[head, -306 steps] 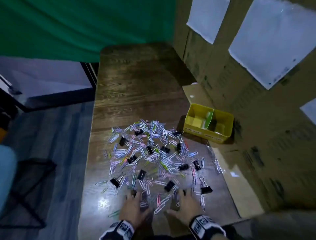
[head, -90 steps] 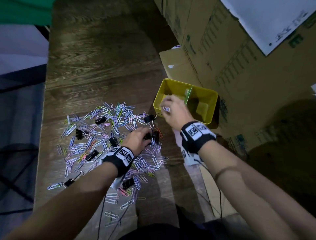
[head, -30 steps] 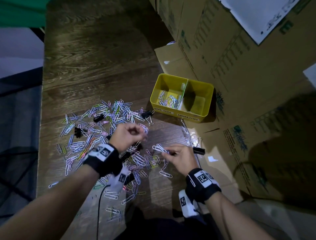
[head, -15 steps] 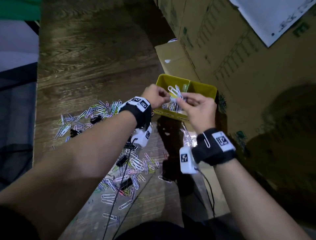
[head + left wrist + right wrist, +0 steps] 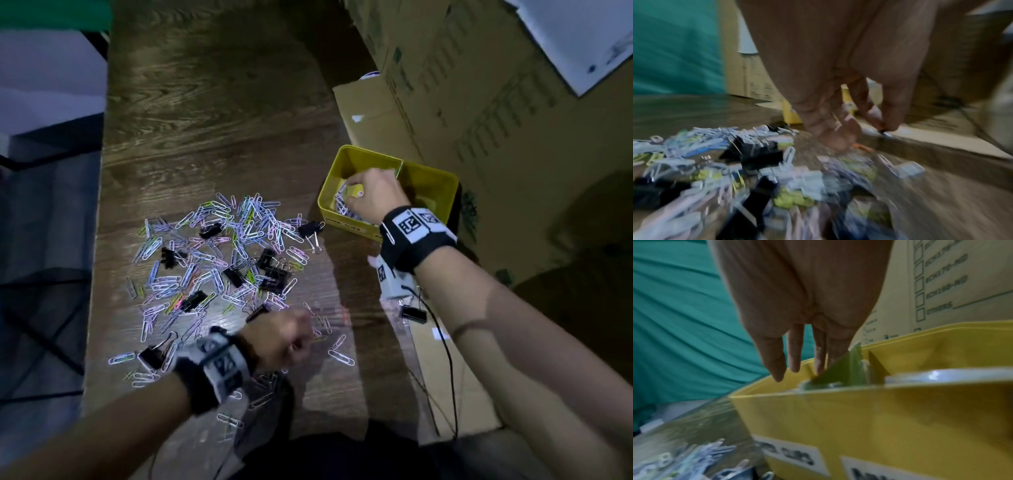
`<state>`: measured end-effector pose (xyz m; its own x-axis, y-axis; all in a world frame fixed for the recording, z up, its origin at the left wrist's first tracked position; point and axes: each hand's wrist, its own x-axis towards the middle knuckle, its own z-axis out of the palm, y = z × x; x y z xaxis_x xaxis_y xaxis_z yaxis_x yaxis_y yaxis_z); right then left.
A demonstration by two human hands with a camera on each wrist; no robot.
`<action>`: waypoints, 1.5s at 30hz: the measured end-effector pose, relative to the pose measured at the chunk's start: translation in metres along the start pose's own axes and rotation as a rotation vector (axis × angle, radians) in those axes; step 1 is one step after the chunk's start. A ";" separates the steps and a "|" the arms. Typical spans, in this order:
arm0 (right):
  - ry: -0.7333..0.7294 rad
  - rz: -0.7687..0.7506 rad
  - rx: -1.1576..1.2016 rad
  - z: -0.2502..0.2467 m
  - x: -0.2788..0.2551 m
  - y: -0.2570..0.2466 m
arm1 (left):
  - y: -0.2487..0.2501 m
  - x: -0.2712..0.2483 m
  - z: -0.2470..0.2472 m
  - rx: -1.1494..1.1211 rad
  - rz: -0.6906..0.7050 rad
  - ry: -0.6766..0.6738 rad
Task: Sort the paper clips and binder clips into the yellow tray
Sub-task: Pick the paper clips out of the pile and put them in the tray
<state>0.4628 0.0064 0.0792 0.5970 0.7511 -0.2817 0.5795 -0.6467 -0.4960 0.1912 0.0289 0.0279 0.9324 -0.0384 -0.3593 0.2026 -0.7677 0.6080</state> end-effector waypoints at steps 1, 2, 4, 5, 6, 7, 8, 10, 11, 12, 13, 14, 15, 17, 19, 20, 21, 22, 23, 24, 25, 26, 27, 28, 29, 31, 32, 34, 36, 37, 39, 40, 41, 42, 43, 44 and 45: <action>0.020 -0.043 -0.004 0.002 -0.007 -0.007 | -0.002 -0.010 0.014 0.086 0.001 -0.024; 0.046 -0.093 0.019 0.006 -0.016 -0.013 | -0.007 -0.018 0.029 0.174 -0.022 -0.023; 0.022 -0.189 0.104 0.015 -0.038 -0.028 | -0.008 -0.025 0.044 0.315 -0.065 -0.006; -0.078 -0.222 0.130 0.022 -0.050 -0.032 | -0.005 -0.027 0.046 0.313 -0.104 0.003; -0.241 -0.237 0.111 0.032 -0.061 -0.032 | -0.005 -0.030 0.046 0.288 -0.153 0.000; -0.437 -0.244 0.047 0.042 -0.072 -0.030 | -0.004 -0.033 0.043 0.244 -0.199 0.025; -0.626 -0.250 -0.031 0.053 -0.083 -0.026 | -0.005 -0.036 0.044 0.148 -0.247 0.030; -0.923 -0.202 -0.186 0.075 -0.104 -0.012 | -0.014 -0.043 0.048 0.110 -0.249 0.027; -0.998 -0.171 -0.270 0.084 -0.115 -0.005 | -0.018 -0.046 0.047 0.079 -0.284 0.007; -1.028 -0.148 -0.338 0.093 -0.124 0.002 | -0.022 -0.050 0.047 0.084 -0.350 -0.056; -1.025 -0.137 -0.371 0.099 -0.132 0.008 | -0.023 -0.053 0.042 0.201 -0.397 -0.147; -1.000 -0.133 -0.371 0.105 -0.137 0.013 | -0.020 -0.054 0.036 0.389 -0.403 -0.227; -0.966 -0.124 -0.345 0.109 -0.140 0.015 | -0.017 -0.056 0.034 0.525 -0.375 -0.257; -0.854 -0.106 -0.282 0.113 -0.143 0.017 | -0.004 -0.054 0.032 0.676 -0.292 -0.277; -0.658 -0.066 -0.234 0.115 -0.147 0.018 | 0.008 -0.048 0.036 0.698 -0.238 -0.283; -0.546 -0.037 -0.210 0.117 -0.149 0.021 | 0.011 -0.043 0.040 0.678 -0.226 -0.274; -0.454 -0.006 -0.197 0.120 -0.152 0.023 | 0.015 -0.037 0.044 0.648 -0.222 -0.262; -0.393 0.017 -0.210 0.123 -0.155 0.024 | 0.016 -0.031 0.047 0.608 -0.226 -0.238; -0.363 0.027 -0.242 0.126 -0.160 0.025 | 0.015 -0.023 0.049 0.554 -0.235 -0.195; -0.348 0.026 -0.271 0.131 -0.165 0.024 | 0.014 -0.015 0.050 0.491 -0.244 -0.139; -0.333 0.021 -0.282 0.136 -0.169 0.023 | 0.014 -0.007 0.050 0.438 -0.246 -0.071; -0.314 0.015 -0.273 0.141 -0.172 0.021 | 0.013 -0.001 0.049 0.400 -0.241 0.002; -0.294 0.010 -0.251 0.145 -0.174 0.019 | 0.011 0.004 0.047 0.388 -0.232 0.063; -0.269 0.008 -0.221 0.148 -0.176 0.016 | 0.007 0.009 0.045 0.389 -0.232 0.100; -0.249 0.008 -0.193 0.150 -0.177 0.013 | 0.002 0.012 0.043 0.388 -0.243 0.114; -0.235 0.001 -0.162 0.153 -0.179 0.009 | -0.008 0.014 0.041 0.369 -0.269 0.099; -0.235 -0.002 -0.149 0.154 -0.180 0.007 | -0.011 0.014 0.040 0.361 -0.278 0.085; -0.238 0.004 -0.099 0.154 -0.180 0.004 | -0.013 0.015 0.039 0.352 -0.291 0.065; -0.231 0.004 -0.038 0.153 -0.180 0.002 | -0.011 0.015 0.038 0.325 -0.265 0.082; -0.222 0.000 -0.022 0.153 -0.180 0.001 | -0.009 0.013 0.039 0.315 -0.244 0.090; -0.189 -0.025 -0.013 0.152 -0.179 0.000 | -0.006 0.010 0.041 0.302 -0.210 0.102; -0.168 -0.035 -0.008 0.152 -0.179 -0.001 | -0.007 0.008 0.042 0.278 -0.195 0.117; -0.153 -0.036 0.003 0.151 -0.178 -0.001 | -0.008 0.006 0.044 0.249 -0.182 0.140; -0.153 -0.027 0.019 0.151 -0.177 -0.001 | -0.010 0.005 0.044 0.222 -0.180 0.155; -0.160 -0.008 0.032 0.150 -0.175 -0.001 | -0.012 0.005 0.043 0.205 -0.188 0.152; -0.173 0.021 0.043 0.150 -0.173 -0.001 | -0.014 0.006 0.041 0.196 -0.201 0.135; -0.179 0.054 0.064 0.149 -0.171 0.000 | -0.016 0.006 0.039 0.193 -0.217 0.114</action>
<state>0.2779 -0.1025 0.0054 0.5150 0.7308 -0.4479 0.5093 -0.6812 -0.5259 0.1819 0.0155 -0.0115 0.9032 0.2037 -0.3778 0.3507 -0.8576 0.3761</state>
